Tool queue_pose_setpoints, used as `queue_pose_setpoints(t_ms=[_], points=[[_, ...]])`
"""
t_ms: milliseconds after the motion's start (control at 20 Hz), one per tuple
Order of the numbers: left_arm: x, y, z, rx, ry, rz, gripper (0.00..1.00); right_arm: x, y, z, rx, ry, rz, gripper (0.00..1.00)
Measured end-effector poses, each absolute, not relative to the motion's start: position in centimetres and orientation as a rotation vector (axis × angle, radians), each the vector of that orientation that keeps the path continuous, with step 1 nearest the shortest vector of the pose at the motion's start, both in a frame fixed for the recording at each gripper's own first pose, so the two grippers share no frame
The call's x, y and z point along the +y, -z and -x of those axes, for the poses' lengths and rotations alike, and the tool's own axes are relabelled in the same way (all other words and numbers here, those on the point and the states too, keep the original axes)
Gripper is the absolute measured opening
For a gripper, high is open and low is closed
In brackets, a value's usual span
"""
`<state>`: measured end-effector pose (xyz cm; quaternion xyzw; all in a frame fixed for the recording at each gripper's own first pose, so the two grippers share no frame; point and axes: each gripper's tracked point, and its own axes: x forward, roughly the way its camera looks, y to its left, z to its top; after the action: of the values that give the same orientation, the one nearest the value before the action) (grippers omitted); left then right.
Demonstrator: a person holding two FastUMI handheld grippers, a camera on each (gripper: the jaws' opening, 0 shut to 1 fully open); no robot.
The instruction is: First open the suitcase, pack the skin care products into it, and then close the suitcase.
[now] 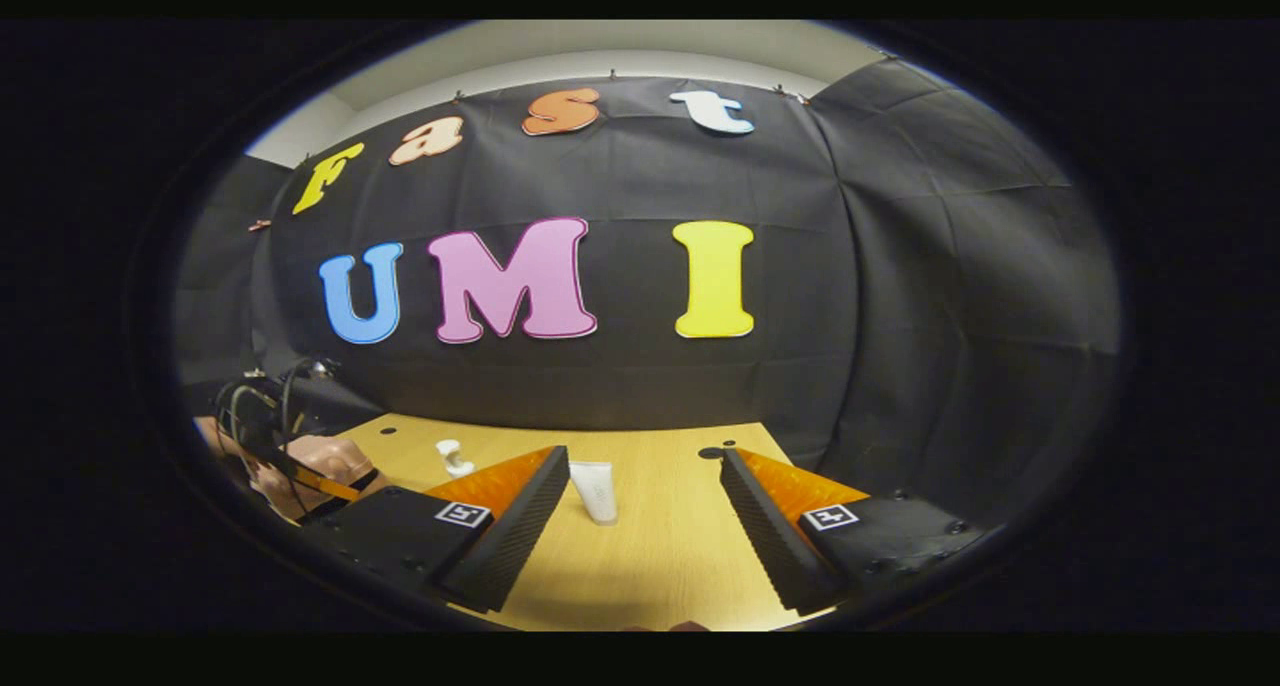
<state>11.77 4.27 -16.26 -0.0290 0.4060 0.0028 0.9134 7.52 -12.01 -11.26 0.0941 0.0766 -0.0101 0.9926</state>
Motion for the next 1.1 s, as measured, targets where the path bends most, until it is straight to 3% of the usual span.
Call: queue_pose_setpoints(t_ms=[50,100,500,850,1100], points=[[4.6,14.8,-11.4,0.824,0.014,0.073,0.10,-11.7,11.1,-7.6,0.152,0.024,-0.194,0.92],[5.2,13.1,-11.2,0.811,0.029,0.083,0.10,-11.2,11.0,-7.6,0.154,0.025,-0.198,0.97],[18.2,1.6,-8.3,0.704,0.044,0.130,0.09,-5.3,8.0,-9.2,0.096,0.013,-0.150,0.98],[35.2,1.3,-7.0,0.684,-0.097,0.087,0.09,2.7,6.1,-10.1,0.089,-0.025,-0.191,0.98],[47.6,6.9,-7.1,0.766,-0.245,-0.093,0.09,6.3,6.2,-10.1,0.115,-0.023,-0.186,1.00]])
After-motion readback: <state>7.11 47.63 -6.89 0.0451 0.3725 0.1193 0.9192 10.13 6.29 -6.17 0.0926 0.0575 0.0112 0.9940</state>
